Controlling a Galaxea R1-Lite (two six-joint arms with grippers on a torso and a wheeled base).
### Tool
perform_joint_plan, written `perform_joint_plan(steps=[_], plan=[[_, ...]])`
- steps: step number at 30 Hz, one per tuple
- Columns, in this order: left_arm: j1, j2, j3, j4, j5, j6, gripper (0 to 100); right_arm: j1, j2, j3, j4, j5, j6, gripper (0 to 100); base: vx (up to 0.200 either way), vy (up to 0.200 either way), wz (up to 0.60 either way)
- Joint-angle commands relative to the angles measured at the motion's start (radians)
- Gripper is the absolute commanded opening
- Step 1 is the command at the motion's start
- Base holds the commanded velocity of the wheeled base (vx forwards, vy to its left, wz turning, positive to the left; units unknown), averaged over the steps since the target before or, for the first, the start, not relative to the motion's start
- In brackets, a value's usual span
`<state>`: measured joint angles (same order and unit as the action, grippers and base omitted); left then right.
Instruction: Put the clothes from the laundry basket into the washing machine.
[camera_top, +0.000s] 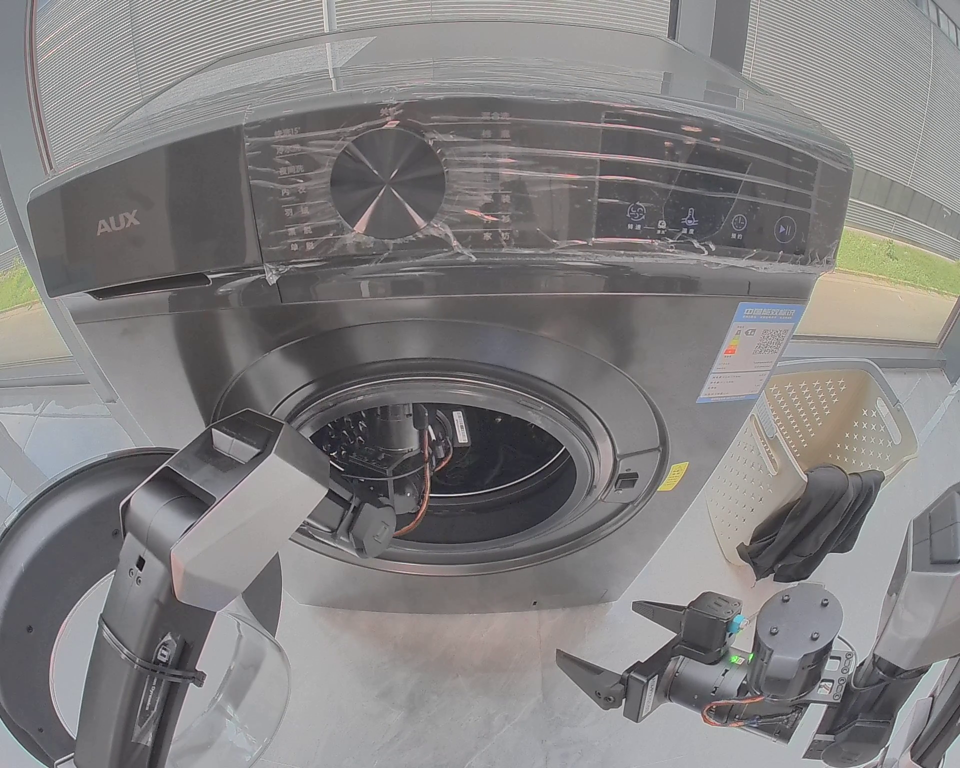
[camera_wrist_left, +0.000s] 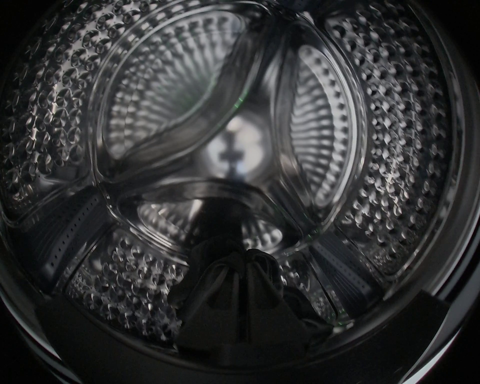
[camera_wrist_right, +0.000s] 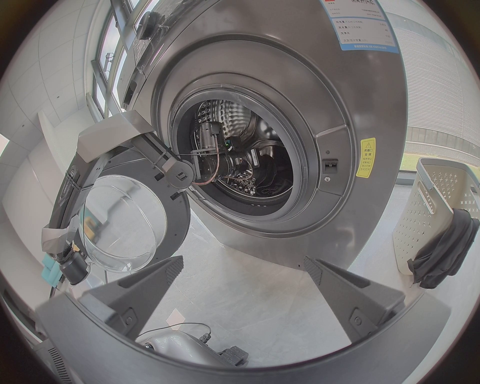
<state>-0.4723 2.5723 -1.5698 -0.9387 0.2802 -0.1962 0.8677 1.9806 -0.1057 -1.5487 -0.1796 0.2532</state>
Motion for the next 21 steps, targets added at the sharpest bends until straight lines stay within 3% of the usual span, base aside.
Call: perform_joint_plan(steps=[1, 14, 15, 21], plan=[[0.015, 0.048, -0.065, -0.014, 0.016, 0.004, 0, 0.001, 0.000, 0.000, -0.001, 0.000, 0.000, 100, 0.000, 0.000, 0.00], [0.009, 0.032, -0.036, -0.008, 0.016, 0.001, 0, -0.001, -0.003, -0.002, -0.001, 0.000, 0.000, 100, 0.000, 0.000, 0.00], [0.006, 0.028, -0.030, -0.006, 0.016, 0.000, 100, -0.001, -0.003, -0.002, -0.001, 0.000, 0.000, 100, 0.000, 0.000, 0.00], [-0.003, 0.012, -0.012, -0.015, 0.016, -0.002, 100, -0.001, -0.005, 0.000, -0.001, 0.000, 0.000, 100, 0.000, 0.000, 0.00]])
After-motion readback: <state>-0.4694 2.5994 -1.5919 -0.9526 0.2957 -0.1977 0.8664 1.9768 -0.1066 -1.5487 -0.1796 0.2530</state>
